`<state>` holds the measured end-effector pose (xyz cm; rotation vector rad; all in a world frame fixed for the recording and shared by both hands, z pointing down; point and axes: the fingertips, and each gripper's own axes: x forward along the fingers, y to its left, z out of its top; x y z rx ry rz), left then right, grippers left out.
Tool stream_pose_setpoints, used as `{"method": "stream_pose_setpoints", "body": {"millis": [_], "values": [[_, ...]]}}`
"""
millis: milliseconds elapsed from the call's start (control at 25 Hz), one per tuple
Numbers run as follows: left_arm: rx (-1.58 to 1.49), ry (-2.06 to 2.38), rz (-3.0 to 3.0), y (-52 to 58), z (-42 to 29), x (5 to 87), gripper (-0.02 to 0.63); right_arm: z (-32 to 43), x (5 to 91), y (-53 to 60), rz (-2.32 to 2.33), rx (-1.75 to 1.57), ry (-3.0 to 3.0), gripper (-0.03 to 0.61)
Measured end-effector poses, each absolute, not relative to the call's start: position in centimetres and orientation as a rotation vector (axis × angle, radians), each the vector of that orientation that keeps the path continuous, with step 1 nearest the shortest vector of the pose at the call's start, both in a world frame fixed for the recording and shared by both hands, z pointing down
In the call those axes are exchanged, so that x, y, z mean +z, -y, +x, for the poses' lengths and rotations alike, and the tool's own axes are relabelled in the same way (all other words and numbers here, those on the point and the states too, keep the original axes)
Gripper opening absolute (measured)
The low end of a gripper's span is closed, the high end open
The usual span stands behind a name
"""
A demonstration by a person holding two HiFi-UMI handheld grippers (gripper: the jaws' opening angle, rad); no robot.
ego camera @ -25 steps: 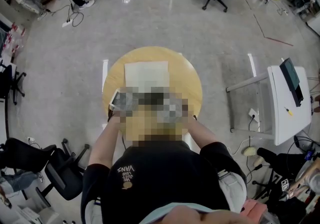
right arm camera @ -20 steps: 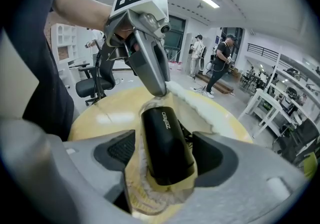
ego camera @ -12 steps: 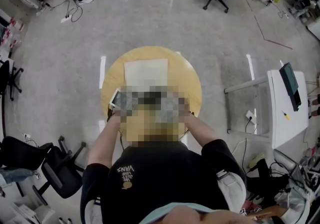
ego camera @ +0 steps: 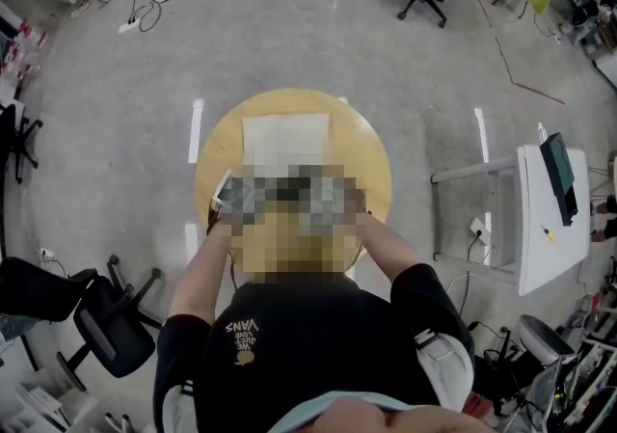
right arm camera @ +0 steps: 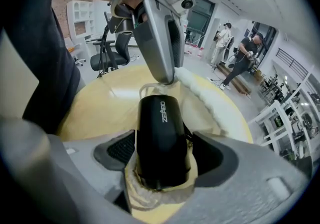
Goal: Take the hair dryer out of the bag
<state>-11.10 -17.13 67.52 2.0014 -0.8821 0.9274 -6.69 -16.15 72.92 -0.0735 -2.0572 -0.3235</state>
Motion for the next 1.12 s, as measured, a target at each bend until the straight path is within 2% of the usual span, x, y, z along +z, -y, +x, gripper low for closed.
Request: {"method": "stream_pose_setpoints", "body": {"millis": [1120], "values": [[0.846, 0.851, 2.001, 18.4, -11.6, 68.7, 0.073, -6.9, 76.7, 15.9, -0.296, -0.213, 1.753, 0.35]]}}
